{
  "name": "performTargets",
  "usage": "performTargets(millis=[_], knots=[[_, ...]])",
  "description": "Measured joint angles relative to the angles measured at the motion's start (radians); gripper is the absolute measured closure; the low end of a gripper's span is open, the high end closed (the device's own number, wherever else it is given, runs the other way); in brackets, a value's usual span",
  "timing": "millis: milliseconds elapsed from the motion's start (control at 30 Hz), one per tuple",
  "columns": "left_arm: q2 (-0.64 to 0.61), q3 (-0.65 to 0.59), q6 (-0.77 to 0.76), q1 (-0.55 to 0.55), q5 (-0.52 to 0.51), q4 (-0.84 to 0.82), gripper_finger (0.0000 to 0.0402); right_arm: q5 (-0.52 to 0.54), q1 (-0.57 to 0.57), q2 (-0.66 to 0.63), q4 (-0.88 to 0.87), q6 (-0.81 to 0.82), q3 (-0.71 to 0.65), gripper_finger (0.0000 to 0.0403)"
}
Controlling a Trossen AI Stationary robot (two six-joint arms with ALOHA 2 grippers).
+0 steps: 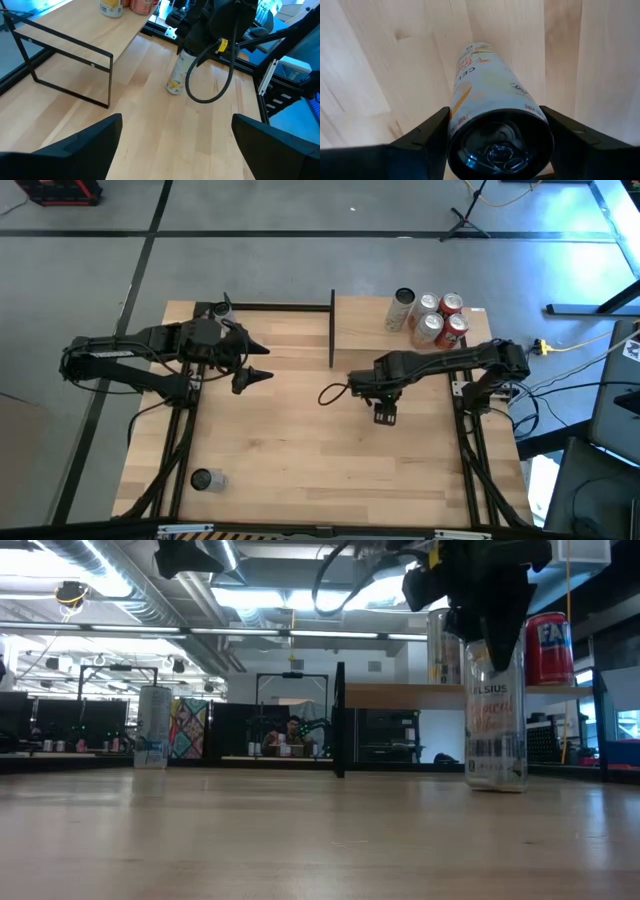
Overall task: Place canned beverage on shelf
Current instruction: Put the white yellow soda can on the shelf aligned with the other white yellow soda can
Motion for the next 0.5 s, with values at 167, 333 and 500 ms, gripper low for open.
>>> performTargets(millis=[167,333,500], knots=[[0.0,0.0,0.015,0.0,0.0,0.0,0.0029,0.0,0.0,0.0,0.023,-0.009,0.0,0.0136],[0.0,0.0,0.018,0.0,0.0,0.0,0.0029,0.0,0.0,0.0,0.022,-0.013,0.0,0.0103],[0.0,0.0,0.019,0.0,0.0,0.0,0.0029,0.004,0.0,-0.007,0.026,-0.016,0.028,0.0087]])
